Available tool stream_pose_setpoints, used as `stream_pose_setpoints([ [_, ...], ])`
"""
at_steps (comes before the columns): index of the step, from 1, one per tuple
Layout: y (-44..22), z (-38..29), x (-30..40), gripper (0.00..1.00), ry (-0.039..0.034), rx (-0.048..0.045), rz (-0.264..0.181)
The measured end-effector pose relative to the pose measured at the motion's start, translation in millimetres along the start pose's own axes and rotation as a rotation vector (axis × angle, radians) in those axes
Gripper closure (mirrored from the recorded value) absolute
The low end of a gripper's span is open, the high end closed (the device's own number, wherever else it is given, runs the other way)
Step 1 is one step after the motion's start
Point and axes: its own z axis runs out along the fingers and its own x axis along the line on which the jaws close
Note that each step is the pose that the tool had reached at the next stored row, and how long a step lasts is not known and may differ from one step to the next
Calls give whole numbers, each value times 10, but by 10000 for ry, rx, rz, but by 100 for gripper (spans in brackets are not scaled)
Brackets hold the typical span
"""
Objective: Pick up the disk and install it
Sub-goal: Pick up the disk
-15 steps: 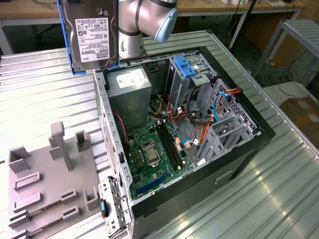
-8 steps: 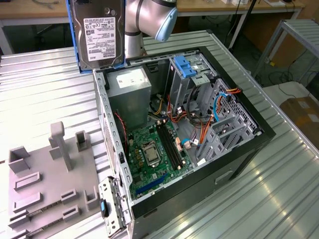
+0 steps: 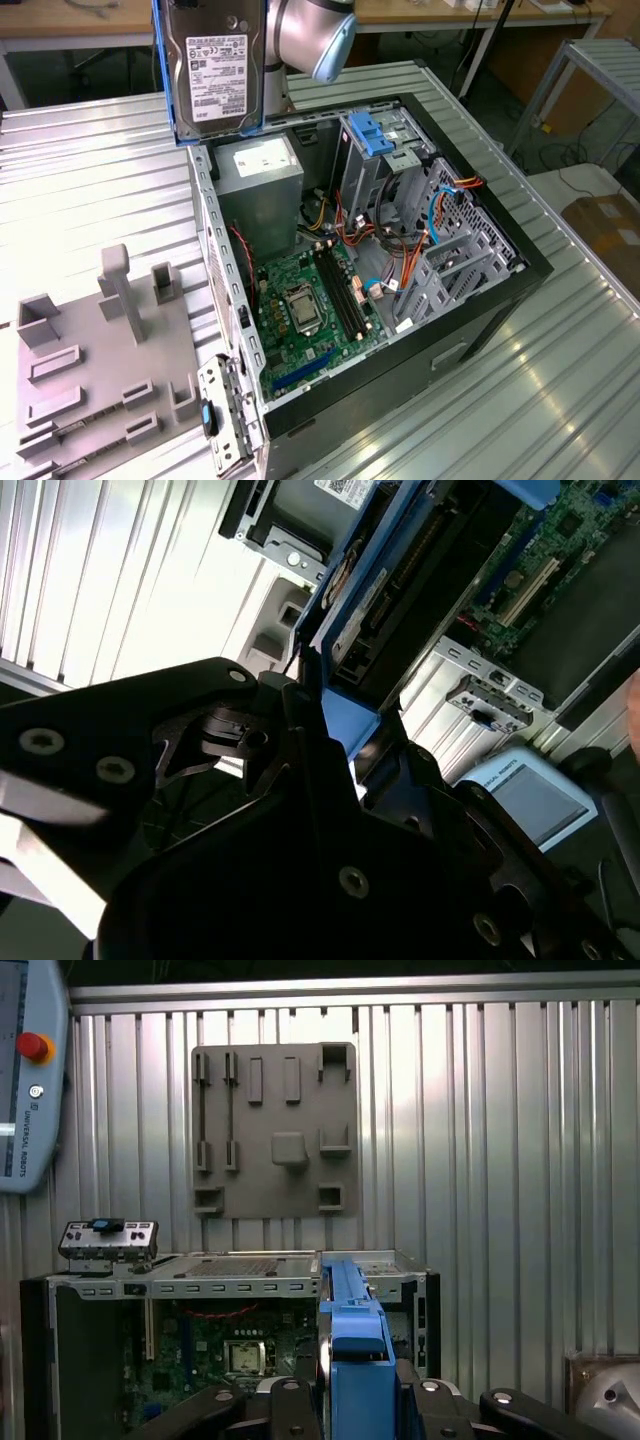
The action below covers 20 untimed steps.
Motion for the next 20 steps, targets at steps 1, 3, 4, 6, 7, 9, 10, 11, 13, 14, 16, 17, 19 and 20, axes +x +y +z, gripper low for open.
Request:
stream_pose_setpoints([
  [1, -11, 2, 20, 63, 0, 1, 0],
  [3, -28, 5, 77, 63, 0, 0, 1],
  [4, -38, 8, 108, 63, 0, 0, 2],
  [6, -87, 19, 161, 63, -2, 2, 3],
  [7, -118, 22, 177, 63, -1, 0, 3],
  [9, -167, 26, 192, 63, 0, 0, 3],
  [10, -180, 27, 195, 63, 0, 0, 3],
  [11, -199, 28, 199, 63, 0, 0, 3],
  [13, -228, 30, 203, 63, -1, 1, 2],
  [14, -241, 31, 204, 63, -1, 1, 3],
  [16, -273, 32, 206, 63, 0, 0, 3],
  [17, -286, 32, 207, 63, 0, 0, 3],
  [19, -316, 34, 208, 63, 0, 0, 3],
  [20, -342, 35, 208, 63, 0, 0, 3],
])
